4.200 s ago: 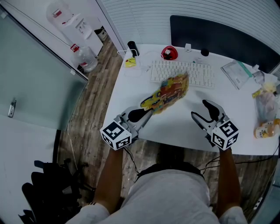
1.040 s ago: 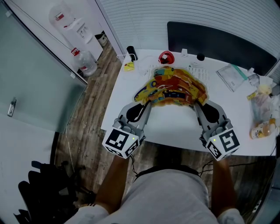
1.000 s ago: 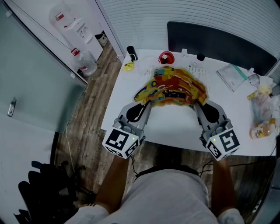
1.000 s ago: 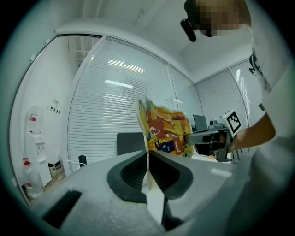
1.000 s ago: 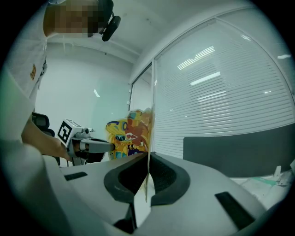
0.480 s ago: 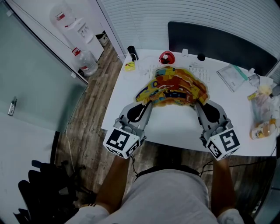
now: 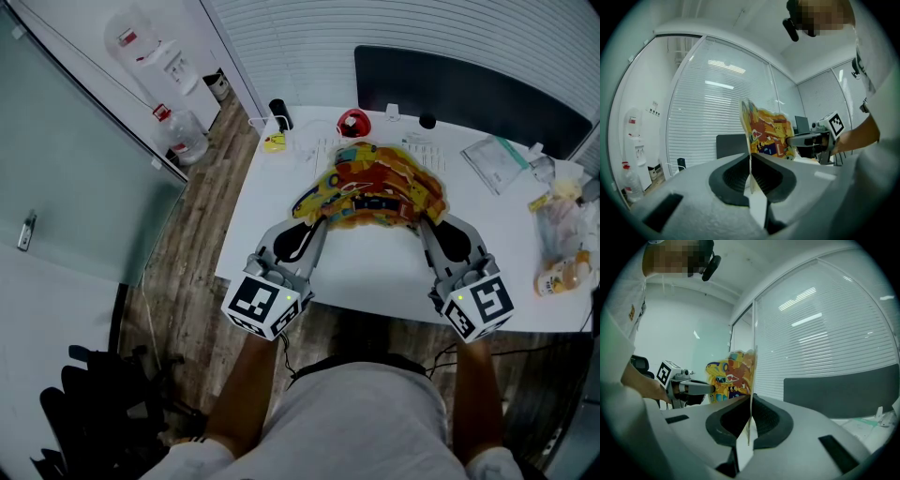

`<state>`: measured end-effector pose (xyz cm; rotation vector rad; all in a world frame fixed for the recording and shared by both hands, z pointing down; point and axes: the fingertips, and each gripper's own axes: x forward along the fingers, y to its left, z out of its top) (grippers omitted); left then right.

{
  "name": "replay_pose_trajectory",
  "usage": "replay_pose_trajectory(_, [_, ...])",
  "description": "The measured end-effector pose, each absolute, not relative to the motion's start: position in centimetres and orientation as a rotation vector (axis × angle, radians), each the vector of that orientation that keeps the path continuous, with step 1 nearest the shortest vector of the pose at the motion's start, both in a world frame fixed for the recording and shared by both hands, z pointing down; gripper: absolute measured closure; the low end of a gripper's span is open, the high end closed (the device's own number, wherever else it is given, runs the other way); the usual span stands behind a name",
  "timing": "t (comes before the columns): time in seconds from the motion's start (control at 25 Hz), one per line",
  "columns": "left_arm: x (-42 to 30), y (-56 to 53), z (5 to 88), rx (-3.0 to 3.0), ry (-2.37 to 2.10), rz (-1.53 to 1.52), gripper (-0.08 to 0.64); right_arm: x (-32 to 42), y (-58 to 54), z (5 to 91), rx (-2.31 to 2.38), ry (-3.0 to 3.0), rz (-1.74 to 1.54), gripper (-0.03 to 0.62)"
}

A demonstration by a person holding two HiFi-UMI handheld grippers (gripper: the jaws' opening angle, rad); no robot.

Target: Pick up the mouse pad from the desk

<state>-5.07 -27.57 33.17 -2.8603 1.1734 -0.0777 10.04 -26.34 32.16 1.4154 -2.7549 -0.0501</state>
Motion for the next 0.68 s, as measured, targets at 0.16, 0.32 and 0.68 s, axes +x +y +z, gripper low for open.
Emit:
replay_pose_trajectory(0.16, [-4.82, -27.59, 33.24, -2.862, 1.172, -0.084, 0.537, 10.28, -26.35, 32.35, 1.416, -2.756, -0.040, 0.574])
replay_pose_trajectory(0.32, [-4.70, -27.50, 33.31, -2.863, 1.177, -0.088, 0.537, 10.45, -26.30, 32.49, 1.414, -2.759, -0.034, 0.574])
replay_pose_trajectory(0.68, [-4.41, -27.54, 33.37, -2.863, 1.162, -0.099, 0.537, 10.62, -26.41, 32.69, 1.407, -2.763, -0.019, 0.574])
